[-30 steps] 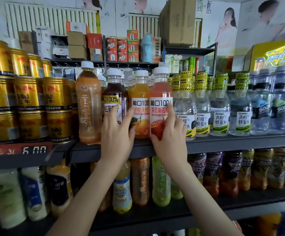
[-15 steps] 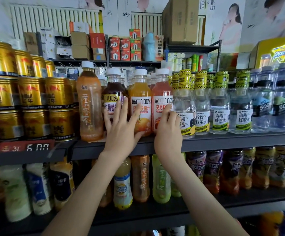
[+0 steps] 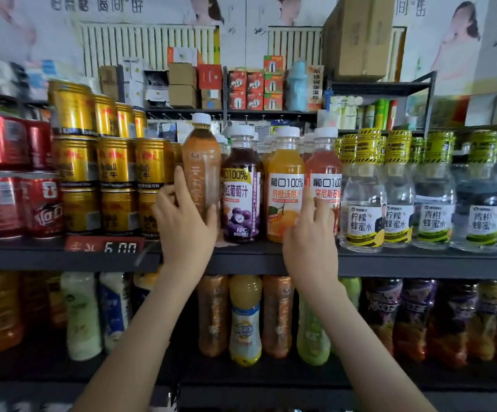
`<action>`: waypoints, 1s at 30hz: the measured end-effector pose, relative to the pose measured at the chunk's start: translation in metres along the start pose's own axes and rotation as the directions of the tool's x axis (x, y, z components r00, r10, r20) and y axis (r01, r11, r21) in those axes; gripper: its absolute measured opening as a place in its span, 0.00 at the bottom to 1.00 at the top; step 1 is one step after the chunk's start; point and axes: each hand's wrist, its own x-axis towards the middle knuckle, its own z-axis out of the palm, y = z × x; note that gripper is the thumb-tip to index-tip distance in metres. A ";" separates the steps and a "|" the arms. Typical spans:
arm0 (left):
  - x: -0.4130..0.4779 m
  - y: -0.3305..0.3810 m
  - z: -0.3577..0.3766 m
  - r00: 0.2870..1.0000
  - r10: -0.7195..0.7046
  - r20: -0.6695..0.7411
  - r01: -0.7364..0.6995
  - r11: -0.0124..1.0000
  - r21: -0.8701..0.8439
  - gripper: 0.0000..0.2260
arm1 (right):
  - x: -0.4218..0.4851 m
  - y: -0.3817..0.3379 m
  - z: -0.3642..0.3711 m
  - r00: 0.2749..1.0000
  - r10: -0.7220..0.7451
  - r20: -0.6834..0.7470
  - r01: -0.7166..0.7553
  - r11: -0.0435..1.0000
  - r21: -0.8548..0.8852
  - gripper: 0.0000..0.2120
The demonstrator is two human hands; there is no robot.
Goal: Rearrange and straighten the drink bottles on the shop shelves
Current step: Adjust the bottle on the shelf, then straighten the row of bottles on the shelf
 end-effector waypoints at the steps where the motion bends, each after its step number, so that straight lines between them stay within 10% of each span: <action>1: 0.003 -0.003 -0.001 0.997 -0.036 0.067 0.039 0.998 -0.046 0.38 | -0.001 -0.006 0.002 1.000 -0.020 0.002 0.020 0.999 0.038 0.29; 6: 0.016 -0.011 0.009 0.930 -0.160 0.330 0.215 0.967 -0.136 0.44 | -0.011 -0.027 0.009 0.991 -0.128 -0.026 0.131 0.969 0.208 0.25; 19: -0.046 -0.010 -0.059 0.992 0.022 0.127 0.028 0.925 -0.378 0.25 | -0.034 -0.071 -0.027 0.954 -0.037 0.298 -0.205 0.644 0.737 0.29; 30: -0.123 -0.049 -0.087 0.955 0.047 0.294 0.026 0.971 -0.238 0.32 | -0.085 -0.079 -0.021 0.831 -0.085 0.549 -0.329 0.722 0.609 0.24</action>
